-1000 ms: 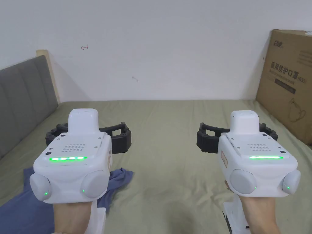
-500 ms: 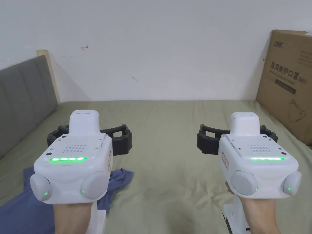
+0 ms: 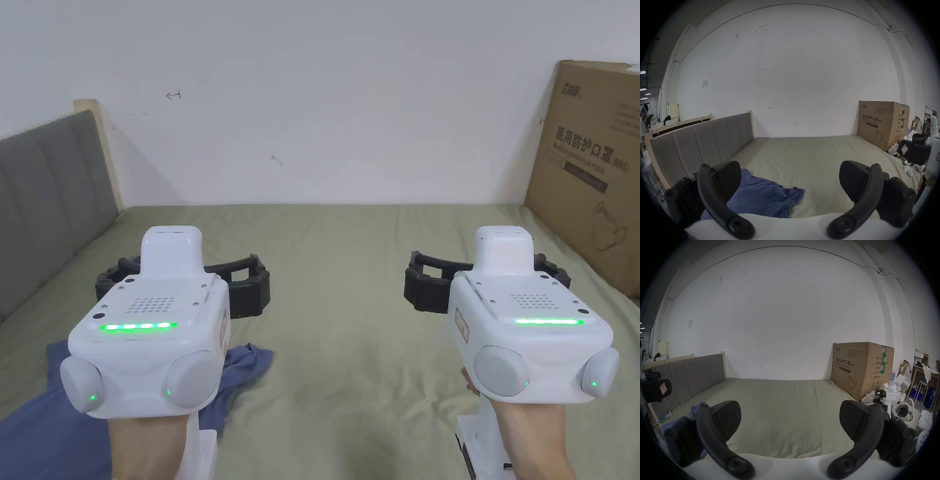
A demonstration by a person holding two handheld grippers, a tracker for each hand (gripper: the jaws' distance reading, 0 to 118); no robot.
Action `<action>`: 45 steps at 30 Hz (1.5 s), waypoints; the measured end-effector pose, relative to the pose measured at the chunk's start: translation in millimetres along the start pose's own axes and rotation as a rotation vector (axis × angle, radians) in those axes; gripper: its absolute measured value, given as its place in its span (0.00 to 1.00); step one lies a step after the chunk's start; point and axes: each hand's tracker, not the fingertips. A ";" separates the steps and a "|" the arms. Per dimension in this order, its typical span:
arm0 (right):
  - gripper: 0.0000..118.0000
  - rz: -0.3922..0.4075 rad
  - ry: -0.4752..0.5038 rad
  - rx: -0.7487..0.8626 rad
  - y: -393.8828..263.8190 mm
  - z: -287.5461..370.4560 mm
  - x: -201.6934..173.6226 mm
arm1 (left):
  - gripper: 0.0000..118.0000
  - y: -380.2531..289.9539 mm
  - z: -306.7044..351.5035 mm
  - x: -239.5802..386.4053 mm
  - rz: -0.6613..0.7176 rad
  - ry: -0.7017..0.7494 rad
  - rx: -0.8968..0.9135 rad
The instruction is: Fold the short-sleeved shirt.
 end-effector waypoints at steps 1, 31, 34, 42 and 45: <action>1.00 -0.001 0.000 0.000 0.1 0.0 0.2 | 1.00 0.0 -0.2 -0.4 0.000 -0.001 -0.001; 1.00 0.027 0.006 -0.002 -4.6 2.1 -3.7 | 1.00 -2.3 2.2 -1.6 -0.010 0.008 -0.009; 1.00 0.025 0.012 -0.004 -4.5 2.2 -2.9 | 1.00 -2.9 1.7 -1.1 -0.014 0.003 -0.014; 0.33 0.074 0.017 0.028 -5.3 11.7 -5.6 | 0.11 -3.0 4.2 -5.2 0.058 -0.052 -0.024; 0.04 0.105 -0.027 0.023 -5.6 9.4 -10.3 | 0.00 -5.1 0.6 0.0 0.026 0.030 -0.024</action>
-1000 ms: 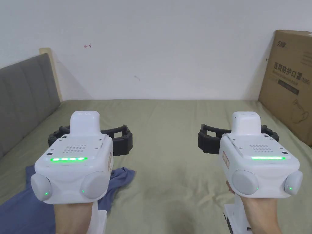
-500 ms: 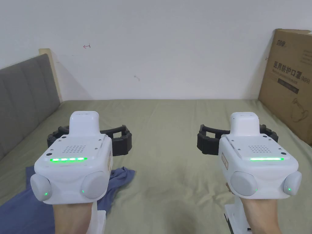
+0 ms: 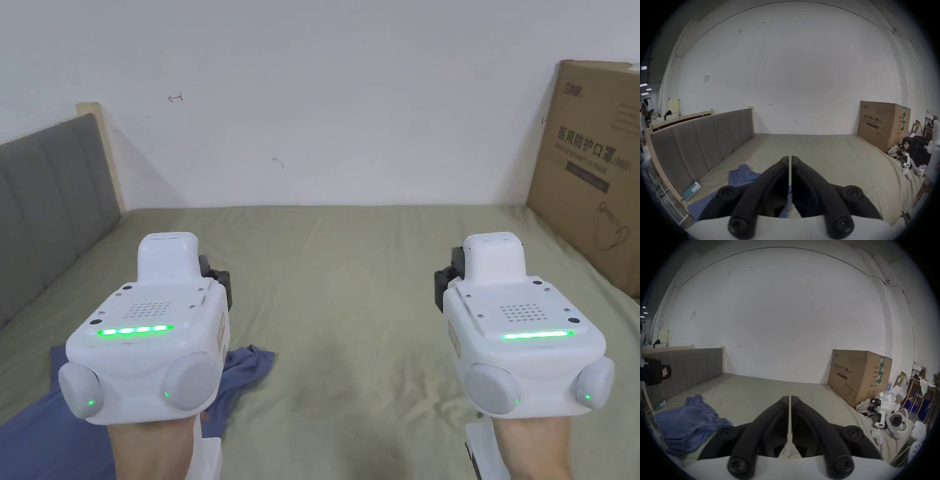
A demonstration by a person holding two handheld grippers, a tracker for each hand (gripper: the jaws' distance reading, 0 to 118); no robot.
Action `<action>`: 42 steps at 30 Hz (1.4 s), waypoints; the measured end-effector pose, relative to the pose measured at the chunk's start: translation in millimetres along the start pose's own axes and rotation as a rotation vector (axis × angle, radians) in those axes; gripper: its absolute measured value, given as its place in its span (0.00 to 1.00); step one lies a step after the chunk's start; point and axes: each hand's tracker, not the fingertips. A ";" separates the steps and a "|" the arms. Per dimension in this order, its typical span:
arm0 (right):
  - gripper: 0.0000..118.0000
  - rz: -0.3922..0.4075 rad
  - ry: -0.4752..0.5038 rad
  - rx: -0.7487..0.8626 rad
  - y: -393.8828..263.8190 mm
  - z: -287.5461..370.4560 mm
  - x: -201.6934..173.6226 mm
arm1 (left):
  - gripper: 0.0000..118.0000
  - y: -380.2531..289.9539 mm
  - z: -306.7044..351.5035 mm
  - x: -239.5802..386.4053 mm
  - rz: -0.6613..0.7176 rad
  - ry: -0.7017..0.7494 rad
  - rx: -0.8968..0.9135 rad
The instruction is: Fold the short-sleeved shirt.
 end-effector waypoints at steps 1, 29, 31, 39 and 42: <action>0.02 -0.052 0.052 0.012 -0.5 2.2 4.1 | 0.00 -0.7 0.7 0.0 -0.007 -0.013 0.008; 0.00 -0.079 0.546 -0.086 22.2 -31.0 -177.0 | 0.00 4.8 71.6 -169.7 0.076 0.386 -0.034; 0.00 -0.072 0.574 -0.102 18.7 -31.4 -190.4 | 0.00 0.7 72.5 -180.2 0.081 0.395 -0.056; 0.00 -0.067 0.581 -0.188 -2.4 -45.6 -199.3 | 0.00 -40.6 8.8 -187.5 0.134 0.296 -0.315; 0.00 -0.083 0.573 -0.249 -15.4 -57.5 -197.6 | 0.16 -75.6 -38.2 -186.5 0.156 0.255 -0.447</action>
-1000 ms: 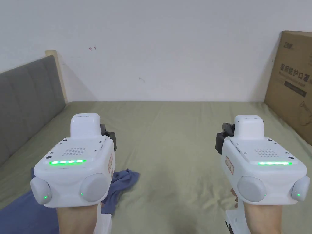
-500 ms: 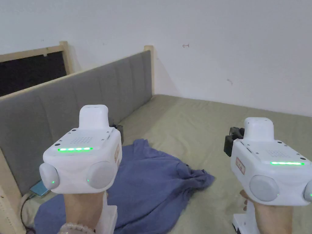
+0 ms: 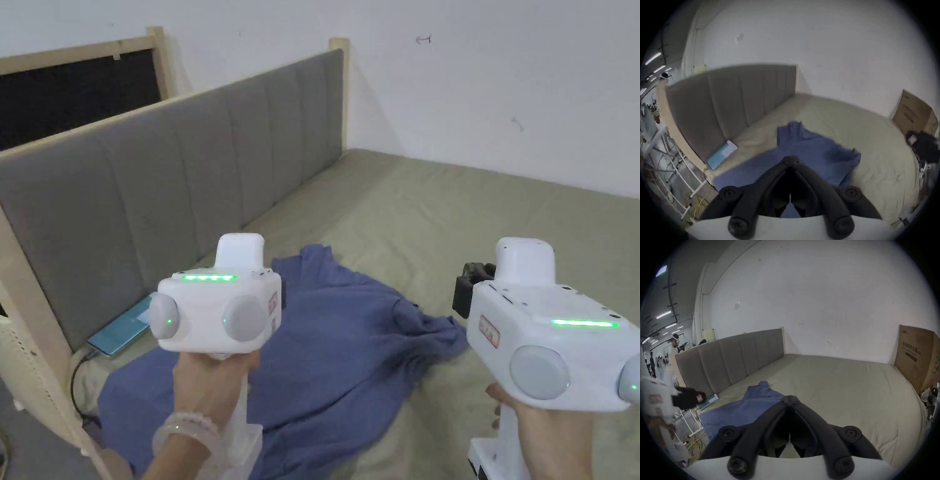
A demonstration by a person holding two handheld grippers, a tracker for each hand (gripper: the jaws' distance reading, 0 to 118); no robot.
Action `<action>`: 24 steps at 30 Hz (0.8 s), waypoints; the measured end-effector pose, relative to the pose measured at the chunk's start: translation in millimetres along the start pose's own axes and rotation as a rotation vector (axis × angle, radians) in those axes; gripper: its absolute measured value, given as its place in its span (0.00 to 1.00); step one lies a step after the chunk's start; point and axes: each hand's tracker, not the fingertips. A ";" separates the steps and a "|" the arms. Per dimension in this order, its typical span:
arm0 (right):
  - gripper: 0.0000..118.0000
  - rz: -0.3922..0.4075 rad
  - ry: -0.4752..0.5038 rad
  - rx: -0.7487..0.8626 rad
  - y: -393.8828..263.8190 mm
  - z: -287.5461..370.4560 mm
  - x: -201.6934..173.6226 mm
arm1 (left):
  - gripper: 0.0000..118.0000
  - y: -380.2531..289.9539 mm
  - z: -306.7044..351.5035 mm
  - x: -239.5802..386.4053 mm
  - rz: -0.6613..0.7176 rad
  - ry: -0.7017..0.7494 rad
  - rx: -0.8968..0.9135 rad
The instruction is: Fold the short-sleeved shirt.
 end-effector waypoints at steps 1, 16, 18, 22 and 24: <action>0.00 -0.010 -0.008 -0.012 -3.8 -3.9 3.3 | 0.16 -5.1 -21.0 2.7 -0.010 0.001 -0.079; 0.00 -0.018 -0.035 -0.175 -40.6 -63.5 26.9 | 0.81 -79.0 -145.8 34.7 -0.080 -0.047 -0.530; 0.00 -0.021 -0.036 -0.184 -43.4 -65.9 29.3 | 0.54 -73.1 -144.0 34.6 -0.065 -0.041 -0.518; 0.00 -0.057 -0.037 -0.196 -46.2 -65.6 32.8 | 0.00 -65.1 -149.3 17.0 -0.005 0.029 -0.487; 0.00 -0.069 -0.033 -0.198 -46.1 -61.7 34.5 | 0.00 -66.9 -152.8 8.7 0.052 -0.033 -0.512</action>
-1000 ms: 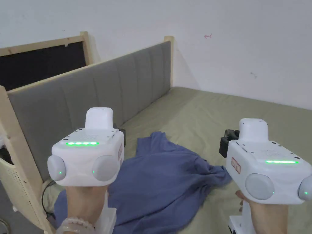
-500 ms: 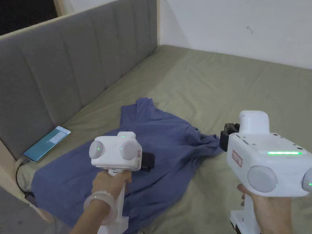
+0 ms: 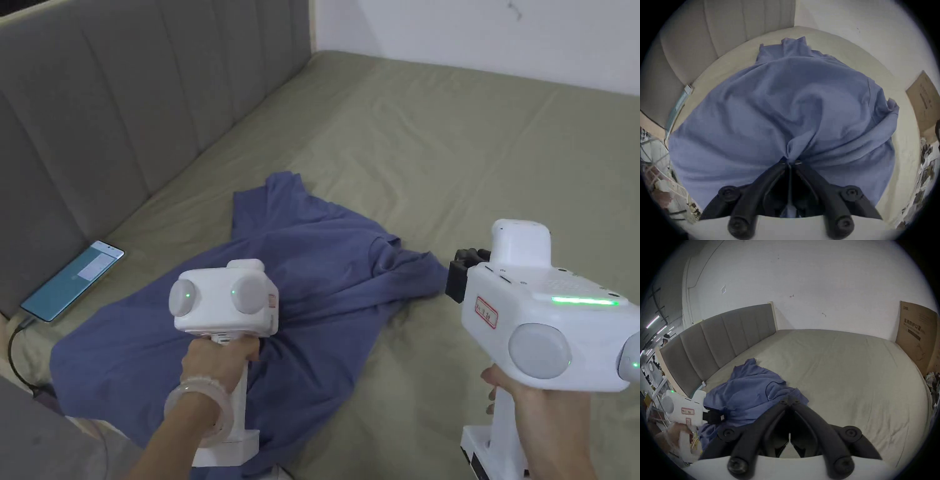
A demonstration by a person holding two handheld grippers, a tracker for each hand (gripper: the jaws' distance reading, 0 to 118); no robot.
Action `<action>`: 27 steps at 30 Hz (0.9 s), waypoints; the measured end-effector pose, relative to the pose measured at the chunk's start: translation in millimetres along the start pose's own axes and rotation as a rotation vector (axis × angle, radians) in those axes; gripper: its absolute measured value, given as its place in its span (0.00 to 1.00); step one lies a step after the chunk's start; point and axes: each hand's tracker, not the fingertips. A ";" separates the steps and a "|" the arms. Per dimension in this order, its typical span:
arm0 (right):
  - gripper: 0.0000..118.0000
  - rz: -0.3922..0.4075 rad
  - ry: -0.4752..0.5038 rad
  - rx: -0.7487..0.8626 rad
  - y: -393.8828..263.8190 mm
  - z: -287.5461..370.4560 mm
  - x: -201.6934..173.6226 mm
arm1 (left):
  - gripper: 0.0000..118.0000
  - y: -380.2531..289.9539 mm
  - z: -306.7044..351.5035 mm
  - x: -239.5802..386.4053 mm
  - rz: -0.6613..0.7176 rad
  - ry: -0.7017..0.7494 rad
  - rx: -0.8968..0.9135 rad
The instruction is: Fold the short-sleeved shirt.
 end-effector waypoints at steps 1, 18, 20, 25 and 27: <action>0.00 0.001 -0.002 0.003 -0.6 2.4 0.6 | 0.00 1.6 4.5 -0.3 -0.008 -0.001 0.002; 0.00 -0.094 -0.115 0.129 15.1 87.8 69.3 | 0.00 52.6 191.5 106.2 -0.112 -0.397 0.341; 0.00 -0.107 -0.150 0.156 18.3 106.9 87.0 | 0.00 55.4 218.5 146.7 -0.195 -0.438 0.380; 0.00 -0.168 -0.282 0.254 26.4 171.9 145.6 | 0.00 43.2 273.1 249.1 -0.387 -0.615 0.452; 0.00 -0.183 -0.334 0.281 27.6 199.6 170.0 | 0.00 29.6 286.9 282.3 -0.449 -0.690 0.479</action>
